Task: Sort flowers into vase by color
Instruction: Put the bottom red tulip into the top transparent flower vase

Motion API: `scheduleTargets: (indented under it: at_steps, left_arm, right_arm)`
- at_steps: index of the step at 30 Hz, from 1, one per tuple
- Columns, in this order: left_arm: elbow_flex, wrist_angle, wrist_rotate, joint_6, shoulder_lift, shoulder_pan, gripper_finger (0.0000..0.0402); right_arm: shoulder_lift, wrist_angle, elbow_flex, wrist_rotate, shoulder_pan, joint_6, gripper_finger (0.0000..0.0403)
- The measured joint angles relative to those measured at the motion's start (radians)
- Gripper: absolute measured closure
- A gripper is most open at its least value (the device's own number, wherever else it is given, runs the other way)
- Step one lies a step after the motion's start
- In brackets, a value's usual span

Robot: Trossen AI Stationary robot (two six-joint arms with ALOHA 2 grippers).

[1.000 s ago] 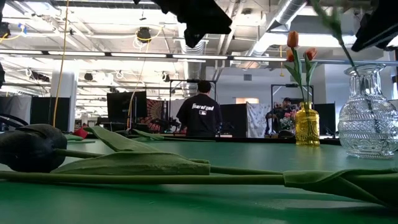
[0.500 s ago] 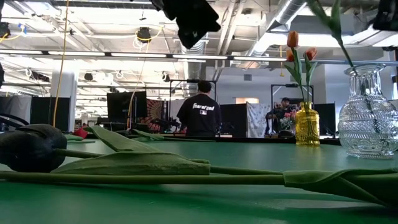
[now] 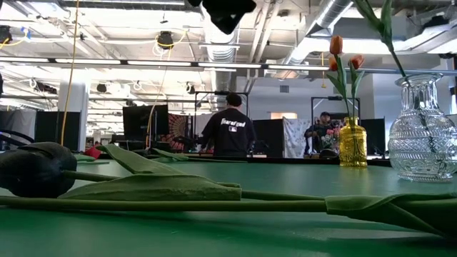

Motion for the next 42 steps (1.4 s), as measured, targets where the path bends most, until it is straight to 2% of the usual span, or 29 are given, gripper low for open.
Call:
scheduleTargets:
  at_steps: [7,17,24,27,30,34,42]
  left_arm:
    - [0.000,0.003,-0.145,0.014,0.000,-0.110,0.0312]
    - [0.000,0.017,-0.361,-0.276,0.001,-0.294,0.0230]
    - [0.001,0.032,-0.530,-0.445,0.011,-0.415,0.0223]
    - [0.037,0.032,-0.552,-0.500,0.067,-0.462,0.0223]
    - [0.126,0.023,-0.564,-0.492,0.171,-0.496,0.0223]
    - [0.223,-0.075,-0.587,-0.485,0.300,-0.505,0.0223]
    - [0.236,-0.036,-0.506,-0.451,0.433,-0.485,0.0223]
  right_arm:
    - [0.098,0.088,0.000,0.002,0.071,0.045,0.0254]
    - [0.139,0.053,0.000,0.054,0.127,-0.040,0.0262]
    - [0.140,0.054,0.000,0.071,0.126,-0.145,0.0262]
    - [0.140,0.058,0.000,0.071,0.116,-0.170,0.0262]
    - [0.140,0.065,0.000,0.071,0.112,-0.172,0.0262]
    - [0.141,0.078,0.000,0.069,0.104,-0.173,0.0262]
    - [0.141,0.077,0.000,0.070,0.103,-0.187,0.0262]
